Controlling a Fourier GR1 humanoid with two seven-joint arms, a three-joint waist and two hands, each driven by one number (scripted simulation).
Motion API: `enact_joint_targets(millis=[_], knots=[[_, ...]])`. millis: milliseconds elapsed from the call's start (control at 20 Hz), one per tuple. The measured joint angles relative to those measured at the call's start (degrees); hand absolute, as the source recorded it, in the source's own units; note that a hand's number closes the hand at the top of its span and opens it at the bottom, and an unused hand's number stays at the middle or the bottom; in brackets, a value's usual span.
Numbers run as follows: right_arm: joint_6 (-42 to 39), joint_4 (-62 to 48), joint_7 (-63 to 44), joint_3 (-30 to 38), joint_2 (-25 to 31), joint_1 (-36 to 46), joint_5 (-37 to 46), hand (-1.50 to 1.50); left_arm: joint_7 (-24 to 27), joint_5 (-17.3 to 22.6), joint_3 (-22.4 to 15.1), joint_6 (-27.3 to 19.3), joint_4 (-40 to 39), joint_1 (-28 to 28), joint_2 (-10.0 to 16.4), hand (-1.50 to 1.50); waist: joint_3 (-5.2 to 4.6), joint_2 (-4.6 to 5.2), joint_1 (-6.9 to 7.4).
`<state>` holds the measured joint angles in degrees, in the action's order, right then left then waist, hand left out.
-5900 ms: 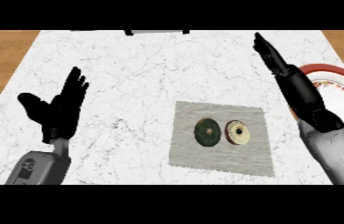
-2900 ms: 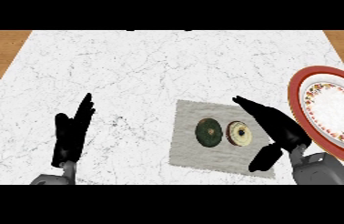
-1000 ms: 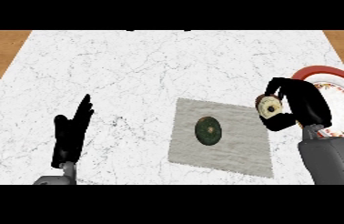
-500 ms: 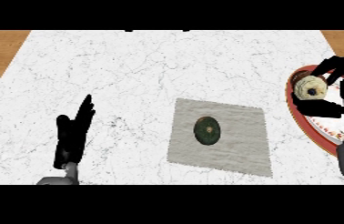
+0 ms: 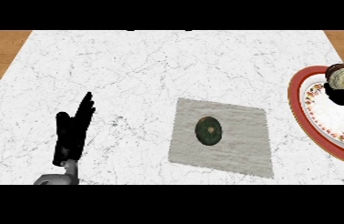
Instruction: Pick the cupcake from the placemat and place it in the plate
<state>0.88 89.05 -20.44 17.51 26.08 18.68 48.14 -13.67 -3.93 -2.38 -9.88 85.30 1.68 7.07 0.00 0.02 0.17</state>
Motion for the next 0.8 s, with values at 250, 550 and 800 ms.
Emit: enact_joint_targets(millis=[250,550,800], knots=[[1.3,-11.1,5.4,3.4,3.6,2.5,-1.5,1.5,0.5,0.0,0.4,0.8,0.1,-0.5,0.0,0.0,0.01,0.06,0.17],[1.8,-25.4,10.8,4.5,6.4,5.2,-1.6,1.5,0.6,-0.3,0.4,1.4,0.3,-0.6,-0.1,0.0,0.02,0.17,0.43],[-2.6,-35.7,15.8,5.3,8.7,6.9,-4.1,1.5,2.0,-0.7,0.5,1.3,-1.4,-0.2,-0.7,0.0,0.03,0.22,0.44]])
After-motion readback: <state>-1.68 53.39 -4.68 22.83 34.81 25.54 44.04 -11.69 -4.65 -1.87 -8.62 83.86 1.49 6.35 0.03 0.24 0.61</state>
